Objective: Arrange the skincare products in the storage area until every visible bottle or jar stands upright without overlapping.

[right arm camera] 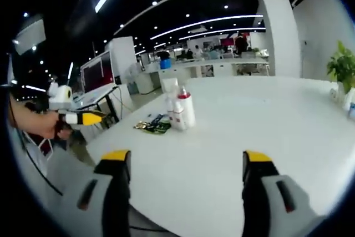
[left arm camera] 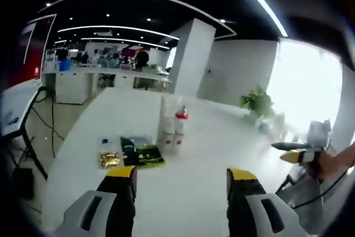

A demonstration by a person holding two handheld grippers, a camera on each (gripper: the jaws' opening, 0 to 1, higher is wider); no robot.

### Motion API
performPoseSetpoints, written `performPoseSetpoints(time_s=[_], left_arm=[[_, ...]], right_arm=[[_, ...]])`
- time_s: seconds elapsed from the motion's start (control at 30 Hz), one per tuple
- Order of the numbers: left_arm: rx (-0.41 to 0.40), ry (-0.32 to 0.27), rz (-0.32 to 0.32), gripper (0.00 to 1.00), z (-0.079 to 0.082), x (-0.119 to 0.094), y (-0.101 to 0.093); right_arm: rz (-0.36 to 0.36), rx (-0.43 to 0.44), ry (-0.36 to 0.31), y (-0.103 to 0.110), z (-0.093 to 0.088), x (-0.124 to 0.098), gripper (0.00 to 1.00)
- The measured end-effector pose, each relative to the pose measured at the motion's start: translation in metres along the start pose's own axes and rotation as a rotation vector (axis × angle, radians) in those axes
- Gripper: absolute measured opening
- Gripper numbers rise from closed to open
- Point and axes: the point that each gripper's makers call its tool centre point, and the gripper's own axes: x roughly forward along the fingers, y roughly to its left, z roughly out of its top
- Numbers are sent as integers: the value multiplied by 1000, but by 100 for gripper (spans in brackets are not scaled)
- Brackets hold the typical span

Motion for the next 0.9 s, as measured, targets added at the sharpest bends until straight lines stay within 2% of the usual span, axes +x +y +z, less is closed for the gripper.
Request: performPoseSetpoints(time_s=[0.13,0.3,0.33,0.37,0.4,0.43,0.47,0.57,0.63,0.77,0.9], left_arm=[[-39,-22,11,69,-9,-6,-3],[13,4,4,70,-26,-7,-6],[11,9,5,70,-26,-7,-5],[-31,37,9,71,-26,-7,-5],[-42,16,5,71,-20,-6,-5],[-58,-34,5,71,-9,-4,-7],[-71,-43,5,71,-5,-3,-10],[-49,-36,-12,72,-6,0,-18],[-18,7,-11,72,-14,3,-23],[2,-2,-20,72,-9,1,-29],[5,9,-6,72,-12,2,-28]], right_arm=[[-3,-23,-14,0,3,-1,91],[0,-27,-1,-2,1,-2,95],[1,-36,2,-3,1,-2,95],[3,-39,7,-3,1,-2,95],[4,-43,9,-4,1,-2,95],[4,-46,8,-4,1,-2,96],[1,-51,11,-8,1,-2,96],[-7,-32,19,-13,-2,-3,96],[-6,-27,24,-13,-4,-3,96],[-7,-17,34,-13,-8,-2,95],[-28,15,28,-21,-9,-7,94]])
